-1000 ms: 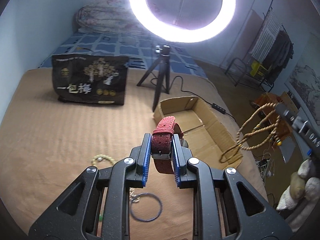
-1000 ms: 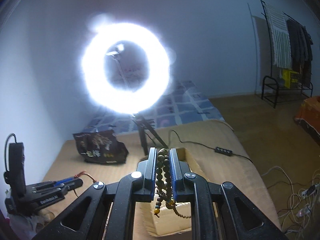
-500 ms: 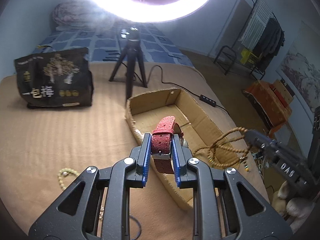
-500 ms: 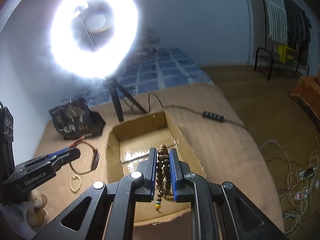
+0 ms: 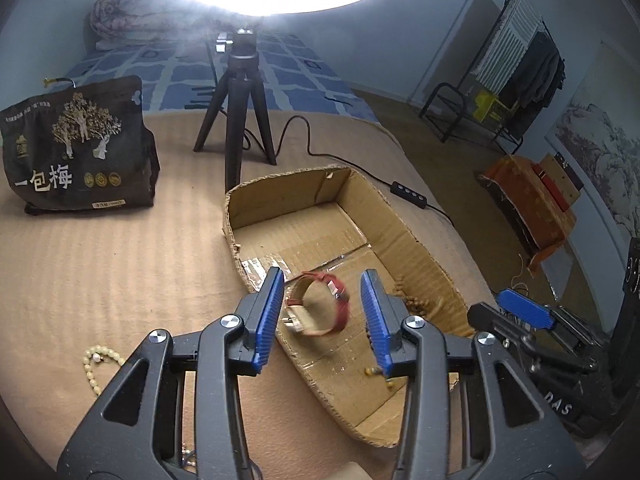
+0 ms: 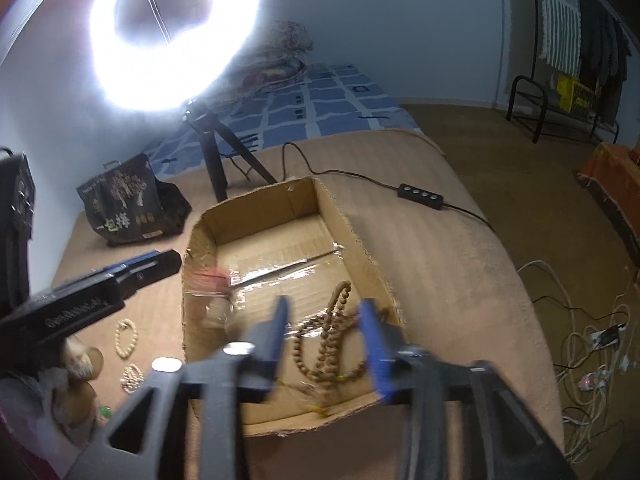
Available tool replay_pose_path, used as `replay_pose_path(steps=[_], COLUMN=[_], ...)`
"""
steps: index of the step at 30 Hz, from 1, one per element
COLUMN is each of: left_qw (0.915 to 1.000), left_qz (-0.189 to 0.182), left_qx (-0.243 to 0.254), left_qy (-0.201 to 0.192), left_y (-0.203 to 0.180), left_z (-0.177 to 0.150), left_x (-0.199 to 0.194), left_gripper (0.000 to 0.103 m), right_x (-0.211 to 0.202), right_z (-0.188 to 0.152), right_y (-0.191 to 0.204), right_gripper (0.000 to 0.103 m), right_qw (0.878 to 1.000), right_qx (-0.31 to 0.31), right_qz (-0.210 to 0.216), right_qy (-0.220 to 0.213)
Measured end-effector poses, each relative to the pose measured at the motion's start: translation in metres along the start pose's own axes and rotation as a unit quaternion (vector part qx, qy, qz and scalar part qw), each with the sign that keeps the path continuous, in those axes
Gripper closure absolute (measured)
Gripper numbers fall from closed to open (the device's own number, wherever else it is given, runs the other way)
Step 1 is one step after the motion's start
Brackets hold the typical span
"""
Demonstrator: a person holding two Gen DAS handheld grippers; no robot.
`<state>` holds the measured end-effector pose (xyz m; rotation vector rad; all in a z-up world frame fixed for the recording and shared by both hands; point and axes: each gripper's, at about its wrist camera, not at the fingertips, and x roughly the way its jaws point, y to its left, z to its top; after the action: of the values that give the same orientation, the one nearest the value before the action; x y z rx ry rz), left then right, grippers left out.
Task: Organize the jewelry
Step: 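Release the watch and mala into the cardboard box with both tools, then move the left tool to the green jade pendant and grasp it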
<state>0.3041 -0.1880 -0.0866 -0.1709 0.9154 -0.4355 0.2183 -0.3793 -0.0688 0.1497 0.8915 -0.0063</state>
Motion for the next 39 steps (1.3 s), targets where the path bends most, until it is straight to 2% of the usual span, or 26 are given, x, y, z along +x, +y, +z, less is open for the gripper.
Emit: replay_pose_path(steps=[1,14,17,23,24,26,27,30,32,39], left_qw=[1.0000,0.9996,0.9991,0.9976,0.9971,0.9967,0.9964,0.9955,0.9948,0.9938], left_qz=[0.000,0.021,0.032,0.058,0.063,0.066,0.070,0.082,0.092,0.109], left_qx=[-0.001,-0.004,0.000,0.002,0.002,0.002,0.004,0.012,0.018,0.017], left_qy=[0.000,-0.019,-0.027,-0.040,-0.043,-0.047,-0.048,-0.045,-0.040,-0.014], left_y=[0.001,0.016,0.020,0.040,0.044,0.051,0.055,0.065,0.073,0.105], left_z=[0.000,-0.001,-0.002,-0.001,-0.001,-0.003,-0.004,-0.009,-0.016,-0.045], left_x=[-0.002,-0.037,-0.051,-0.081,-0.087,-0.096,-0.102,-0.113,-0.120,-0.135], left_gripper=[0.063,0.063,0.063,0.061,0.059,0.047,0.046,0.045,0.045,0.045], right_x=[-0.001,-0.018,-0.024,-0.039,-0.041,-0.048,-0.051,-0.060,-0.068,-0.072], right_z=[-0.001,-0.002,-0.003,-0.009,-0.010,-0.013,-0.014,-0.020,-0.026,-0.051], right_y=[0.001,0.006,0.010,0.019,0.021,0.025,0.028,0.037,0.047,0.086], right_gripper=[0.039,0.037,0.033,0.022,0.020,0.018,0.017,0.000,0.000,0.000], right_qw=[1.000,1.000,0.999,0.999,0.999,0.998,0.998,0.996,0.994,0.986], right_qx=[-0.004,-0.014,-0.020,-0.033,-0.035,-0.043,-0.046,-0.056,-0.072,-0.143], right_qz=[-0.005,-0.012,-0.013,-0.002,0.000,0.008,0.013,0.027,0.039,0.054], right_qy=[-0.003,-0.015,-0.022,-0.036,-0.038,-0.045,-0.048,-0.059,-0.071,-0.060])
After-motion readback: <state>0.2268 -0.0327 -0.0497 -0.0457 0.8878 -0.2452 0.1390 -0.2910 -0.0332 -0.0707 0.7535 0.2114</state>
